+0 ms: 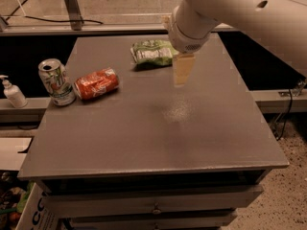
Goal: Move coke can near 7up can
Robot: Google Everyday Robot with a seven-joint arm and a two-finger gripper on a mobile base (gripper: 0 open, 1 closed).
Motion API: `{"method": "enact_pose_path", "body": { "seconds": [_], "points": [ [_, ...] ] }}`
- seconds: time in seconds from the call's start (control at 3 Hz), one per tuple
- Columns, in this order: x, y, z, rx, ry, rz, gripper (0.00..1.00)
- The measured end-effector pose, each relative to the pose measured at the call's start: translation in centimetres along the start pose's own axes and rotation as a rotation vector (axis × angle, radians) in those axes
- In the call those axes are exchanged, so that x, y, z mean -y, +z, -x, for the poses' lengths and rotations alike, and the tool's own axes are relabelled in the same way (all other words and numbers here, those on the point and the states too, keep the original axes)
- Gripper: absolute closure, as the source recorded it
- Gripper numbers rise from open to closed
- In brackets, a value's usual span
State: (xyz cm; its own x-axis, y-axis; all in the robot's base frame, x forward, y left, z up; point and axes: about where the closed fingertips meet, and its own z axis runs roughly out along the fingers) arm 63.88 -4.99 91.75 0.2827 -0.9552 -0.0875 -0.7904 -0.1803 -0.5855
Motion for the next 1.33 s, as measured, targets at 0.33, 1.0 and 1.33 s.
{"method": "enact_pose_path", "body": {
  "seconds": [0.33, 1.0, 1.33],
  "points": [
    [-0.6, -2.1, -4.2, -0.038, 0.105, -0.047, 0.00],
    [-1.7, -5.9, -9.9, -0.101, 0.311, -0.167, 0.00],
    [-1.7, -5.9, -9.9, -0.101, 0.311, -0.167, 0.00]
  ]
}}
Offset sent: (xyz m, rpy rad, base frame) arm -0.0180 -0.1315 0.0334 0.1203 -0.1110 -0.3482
